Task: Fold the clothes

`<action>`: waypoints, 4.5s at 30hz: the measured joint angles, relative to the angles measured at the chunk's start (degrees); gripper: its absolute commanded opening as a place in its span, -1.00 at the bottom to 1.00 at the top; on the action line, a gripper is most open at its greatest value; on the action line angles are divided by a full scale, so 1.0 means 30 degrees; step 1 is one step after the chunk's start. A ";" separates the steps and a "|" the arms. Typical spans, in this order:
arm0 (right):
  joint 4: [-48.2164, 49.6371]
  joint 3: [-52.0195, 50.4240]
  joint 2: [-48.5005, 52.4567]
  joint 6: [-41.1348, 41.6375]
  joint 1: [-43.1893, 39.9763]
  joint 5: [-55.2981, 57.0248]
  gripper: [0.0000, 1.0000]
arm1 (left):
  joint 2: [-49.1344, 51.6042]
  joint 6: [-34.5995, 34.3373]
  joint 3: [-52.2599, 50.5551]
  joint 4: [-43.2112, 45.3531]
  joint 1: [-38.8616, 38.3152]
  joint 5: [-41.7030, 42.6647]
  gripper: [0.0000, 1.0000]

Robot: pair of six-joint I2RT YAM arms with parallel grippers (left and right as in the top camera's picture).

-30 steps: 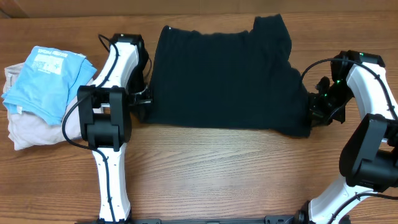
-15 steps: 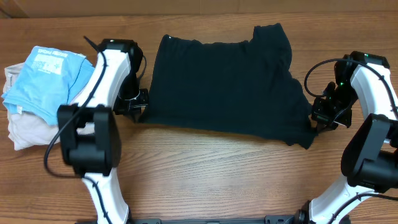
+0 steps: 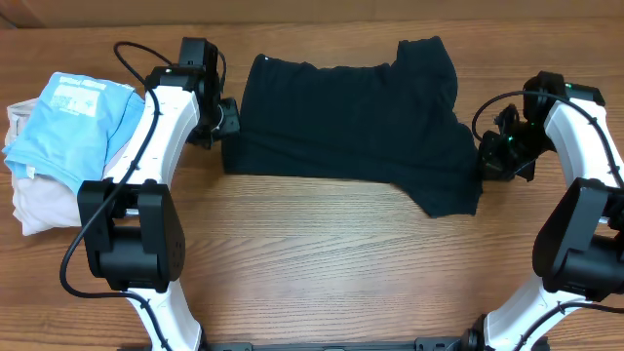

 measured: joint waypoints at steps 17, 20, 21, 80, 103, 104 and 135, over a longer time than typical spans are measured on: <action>0.2521 -0.0007 0.0000 -0.1814 -0.0007 -0.3439 -0.92 | 0.0729 -0.0073 -0.0007 0.2149 -0.0248 0.0015 -0.92; 0.3541 -0.0007 0.0000 -0.2142 -0.0044 -0.4612 -0.92 | 0.0780 -0.0073 -0.0007 0.2441 -0.0248 0.0007 -0.92; 0.3927 -0.0007 0.0000 -0.2127 -0.0095 -0.4881 -0.92 | 0.0780 -0.0073 -0.0007 0.2470 -0.0248 0.0015 -0.92; 0.5501 -0.2033 0.1770 -0.0102 -0.0372 -0.0350 -0.07 | 0.2929 -0.2463 -0.0444 0.2441 -0.0896 -0.1887 -0.06; 0.5748 -0.2514 0.1661 0.0998 -0.0189 0.1443 -0.92 | 0.2178 -0.1916 -0.3184 0.5464 -0.1559 -0.2805 -0.79; 0.5719 -0.2514 0.1654 0.1071 -0.0189 0.1501 -0.92 | 0.2178 -0.1902 -0.3177 0.5333 -0.1552 -0.2798 -0.82; 0.0845 -0.2878 0.0444 0.4014 -0.0714 0.4408 -0.63 | 0.1275 -0.3650 -0.4626 -0.2681 -0.1508 -0.4036 -0.92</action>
